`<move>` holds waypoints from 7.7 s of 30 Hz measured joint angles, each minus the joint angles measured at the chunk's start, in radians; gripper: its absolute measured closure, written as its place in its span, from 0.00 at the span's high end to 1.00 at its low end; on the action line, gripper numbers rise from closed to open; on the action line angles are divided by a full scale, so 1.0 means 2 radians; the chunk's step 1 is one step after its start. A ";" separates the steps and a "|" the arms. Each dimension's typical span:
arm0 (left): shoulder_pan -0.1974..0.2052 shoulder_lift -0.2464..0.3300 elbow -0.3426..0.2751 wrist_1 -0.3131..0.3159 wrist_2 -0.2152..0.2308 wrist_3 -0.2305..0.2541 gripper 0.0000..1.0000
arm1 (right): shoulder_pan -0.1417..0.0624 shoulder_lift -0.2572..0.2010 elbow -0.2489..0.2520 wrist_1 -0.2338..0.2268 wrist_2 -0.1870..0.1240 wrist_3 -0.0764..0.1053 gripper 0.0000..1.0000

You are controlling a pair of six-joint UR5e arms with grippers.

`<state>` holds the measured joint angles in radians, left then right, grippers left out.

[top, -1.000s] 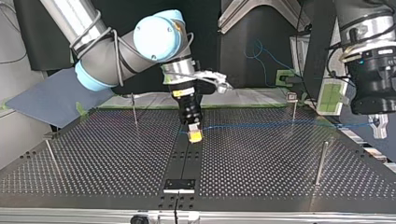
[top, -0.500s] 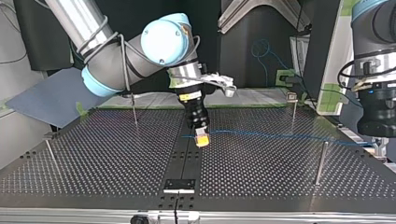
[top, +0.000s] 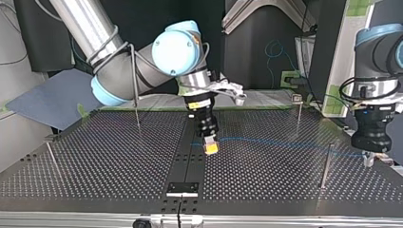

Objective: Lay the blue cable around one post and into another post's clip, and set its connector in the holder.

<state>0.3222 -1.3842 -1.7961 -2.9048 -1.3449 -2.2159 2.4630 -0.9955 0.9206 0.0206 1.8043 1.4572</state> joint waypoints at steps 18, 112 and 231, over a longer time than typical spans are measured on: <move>0.014 -0.059 0.025 -0.002 0.003 0.028 0.00 | 0.000 0.034 -0.034 0.017 0.005 -0.008 0.00; -0.030 -0.195 0.058 -0.053 -0.040 0.141 1.00 | -0.047 0.029 0.026 0.000 0.034 0.003 0.00; -0.034 -0.200 0.058 -0.066 -0.047 0.164 1.00 | -0.389 0.187 0.565 -0.604 -0.068 0.087 0.00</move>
<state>0.2537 -1.7841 -1.6803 -3.0375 -1.4390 -1.8882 1.6852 -0.6207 2.0510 -1.1873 1.6686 1.6321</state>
